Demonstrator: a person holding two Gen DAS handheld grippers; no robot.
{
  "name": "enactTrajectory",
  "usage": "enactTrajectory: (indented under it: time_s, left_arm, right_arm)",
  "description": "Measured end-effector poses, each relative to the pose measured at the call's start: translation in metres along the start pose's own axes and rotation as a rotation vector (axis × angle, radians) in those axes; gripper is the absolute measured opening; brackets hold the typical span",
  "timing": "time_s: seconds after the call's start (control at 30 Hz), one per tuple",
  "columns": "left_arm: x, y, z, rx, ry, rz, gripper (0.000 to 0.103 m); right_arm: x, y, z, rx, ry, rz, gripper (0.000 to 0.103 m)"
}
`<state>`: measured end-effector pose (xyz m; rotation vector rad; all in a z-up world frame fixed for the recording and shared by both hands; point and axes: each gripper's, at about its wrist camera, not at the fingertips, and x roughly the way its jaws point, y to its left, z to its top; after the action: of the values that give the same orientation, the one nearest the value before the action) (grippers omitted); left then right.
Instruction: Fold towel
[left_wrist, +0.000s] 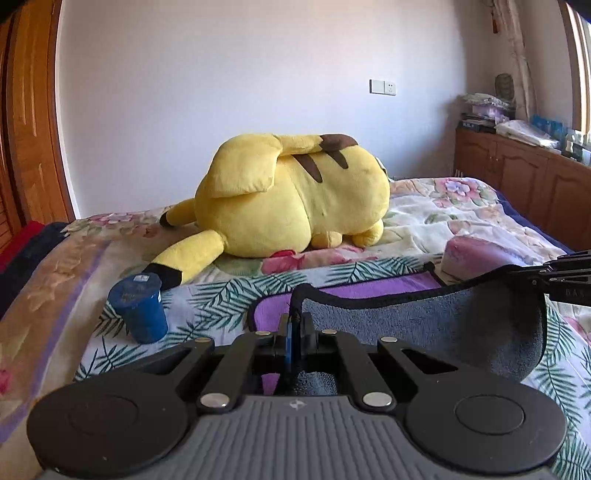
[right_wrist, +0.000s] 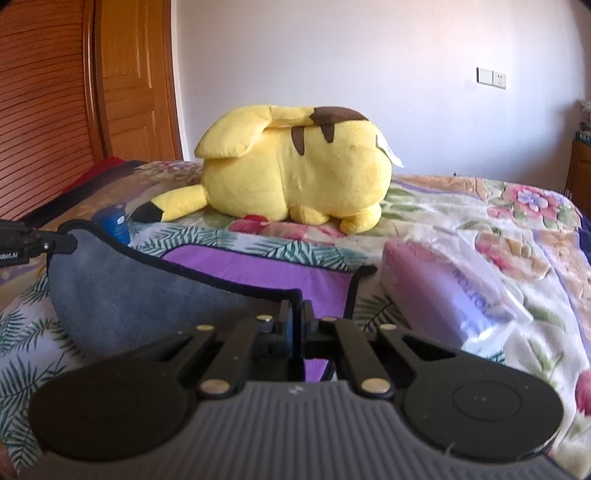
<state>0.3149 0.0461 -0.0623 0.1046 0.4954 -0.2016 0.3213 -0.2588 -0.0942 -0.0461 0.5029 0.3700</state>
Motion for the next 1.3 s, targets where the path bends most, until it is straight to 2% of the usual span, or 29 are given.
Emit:
enactTrajectory:
  time_s: [0.27,0.8,1.1,1.3]
  left_arm:
    - [0.016,-0.001,0.019,0.04,-0.037,0.002,0.004]
    - [0.049,0.006,0.044,0.036,-0.087,0.043,0.004]
    - [0.094,0.014,0.034,0.037,-0.054,0.059,0.004]
    - [0.126,0.016,0.021,0.042,0.002,0.068,0.004]
  right_arm:
    - [0.015,-0.003,0.019,-0.049,-0.045,-0.014,0.004]
    - [0.043,-0.016,0.04,-0.065,-0.118,-0.065,0.004]
    - [0.08,-0.024,0.034,-0.073,-0.092,-0.099,0.004]
    - [0.105,-0.026,0.022,-0.09,-0.045,-0.114,0.004]
